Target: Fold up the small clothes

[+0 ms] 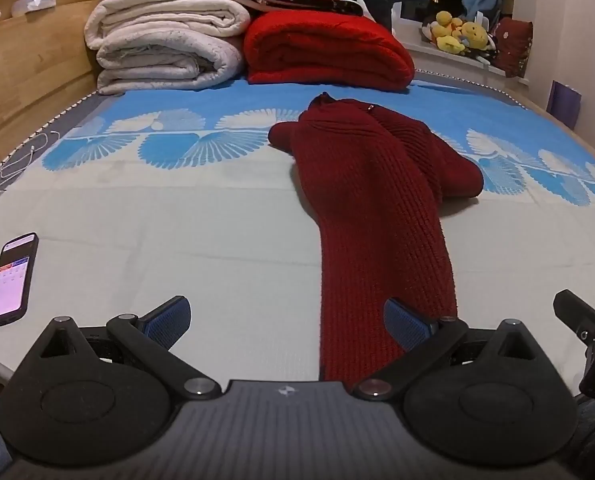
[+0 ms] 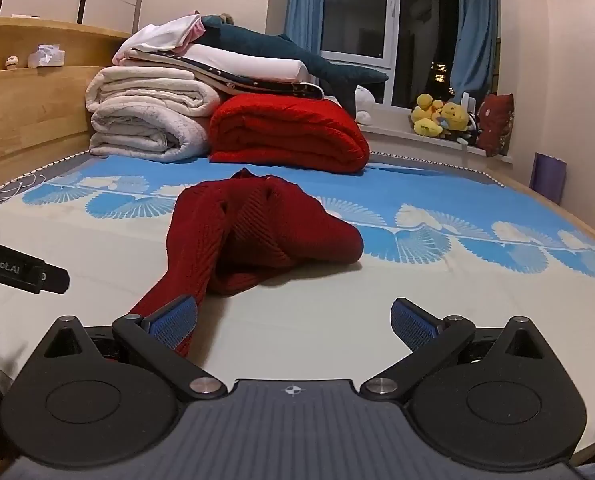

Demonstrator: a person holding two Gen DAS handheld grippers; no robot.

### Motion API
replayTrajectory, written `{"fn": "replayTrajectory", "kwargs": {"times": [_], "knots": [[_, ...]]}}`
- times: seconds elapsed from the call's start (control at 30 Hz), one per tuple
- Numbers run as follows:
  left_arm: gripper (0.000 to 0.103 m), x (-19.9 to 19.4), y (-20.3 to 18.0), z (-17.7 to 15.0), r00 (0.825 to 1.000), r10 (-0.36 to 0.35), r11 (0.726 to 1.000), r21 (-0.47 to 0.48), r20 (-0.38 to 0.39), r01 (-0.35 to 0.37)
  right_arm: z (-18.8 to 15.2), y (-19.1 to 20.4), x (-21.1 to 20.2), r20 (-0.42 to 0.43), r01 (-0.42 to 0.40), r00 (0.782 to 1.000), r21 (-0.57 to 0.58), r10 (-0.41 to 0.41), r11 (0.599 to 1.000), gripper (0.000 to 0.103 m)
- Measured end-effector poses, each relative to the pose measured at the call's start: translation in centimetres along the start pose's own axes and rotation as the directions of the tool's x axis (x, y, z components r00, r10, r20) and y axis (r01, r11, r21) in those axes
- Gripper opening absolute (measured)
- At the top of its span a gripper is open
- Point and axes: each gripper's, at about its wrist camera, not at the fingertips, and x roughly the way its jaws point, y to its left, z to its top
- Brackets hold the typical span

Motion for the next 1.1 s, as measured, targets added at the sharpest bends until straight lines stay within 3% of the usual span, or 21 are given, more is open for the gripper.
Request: {"fn": "replayTrajectory", "kwargs": {"times": [1.1], "knots": [[0.103, 0.76, -0.26, 0.23, 0.999, -0.039, 0.999, -0.005, -0.013, 0.039, 0.44, -0.14, 0.52, -0.008, -0.016, 1.0, 0.017, 0.016, 1.0, 0.102]]}}
